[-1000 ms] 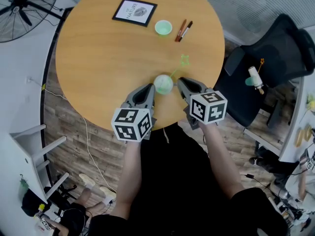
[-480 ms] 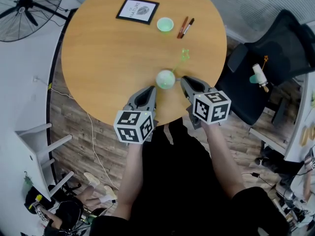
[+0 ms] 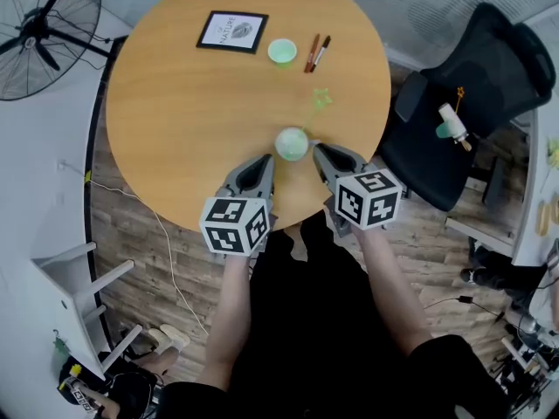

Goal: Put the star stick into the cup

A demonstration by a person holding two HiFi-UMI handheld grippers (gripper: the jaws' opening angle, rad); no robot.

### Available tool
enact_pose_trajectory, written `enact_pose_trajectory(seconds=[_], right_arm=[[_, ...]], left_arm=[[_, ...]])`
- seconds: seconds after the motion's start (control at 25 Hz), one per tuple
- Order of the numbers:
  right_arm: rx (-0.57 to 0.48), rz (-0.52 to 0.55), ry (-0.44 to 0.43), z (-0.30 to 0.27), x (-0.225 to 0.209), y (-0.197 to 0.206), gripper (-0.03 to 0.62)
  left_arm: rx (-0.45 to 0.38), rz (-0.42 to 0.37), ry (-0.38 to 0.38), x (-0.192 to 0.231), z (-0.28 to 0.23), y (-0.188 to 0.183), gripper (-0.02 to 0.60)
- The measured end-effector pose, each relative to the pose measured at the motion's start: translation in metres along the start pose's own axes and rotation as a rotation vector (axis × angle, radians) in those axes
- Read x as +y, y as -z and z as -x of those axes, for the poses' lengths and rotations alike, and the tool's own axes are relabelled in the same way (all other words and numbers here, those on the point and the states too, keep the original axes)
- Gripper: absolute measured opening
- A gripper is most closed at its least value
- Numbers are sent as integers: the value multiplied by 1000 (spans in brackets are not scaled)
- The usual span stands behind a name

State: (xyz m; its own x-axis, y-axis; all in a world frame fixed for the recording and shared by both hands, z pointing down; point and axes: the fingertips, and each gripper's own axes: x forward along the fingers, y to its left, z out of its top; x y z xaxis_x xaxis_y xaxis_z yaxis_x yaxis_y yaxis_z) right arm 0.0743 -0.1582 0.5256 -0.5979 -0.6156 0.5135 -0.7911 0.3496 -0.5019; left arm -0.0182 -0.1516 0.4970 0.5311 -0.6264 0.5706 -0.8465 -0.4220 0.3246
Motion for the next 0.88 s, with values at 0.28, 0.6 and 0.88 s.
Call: enact_pose_trajectory(seconds=[0.28,0.6,0.88], right_arm=[[-72,11,62,18,29,-6,32],[-168,18,156,54,54,-4,32],[-244,36,229,92,75,-1,31]], left_arm=[[-28,-50,64,1,27,-10,-2],[-71,-114,155,-8,59,-20,-2],[-102,-164,244,-29,82,-24,-2]])
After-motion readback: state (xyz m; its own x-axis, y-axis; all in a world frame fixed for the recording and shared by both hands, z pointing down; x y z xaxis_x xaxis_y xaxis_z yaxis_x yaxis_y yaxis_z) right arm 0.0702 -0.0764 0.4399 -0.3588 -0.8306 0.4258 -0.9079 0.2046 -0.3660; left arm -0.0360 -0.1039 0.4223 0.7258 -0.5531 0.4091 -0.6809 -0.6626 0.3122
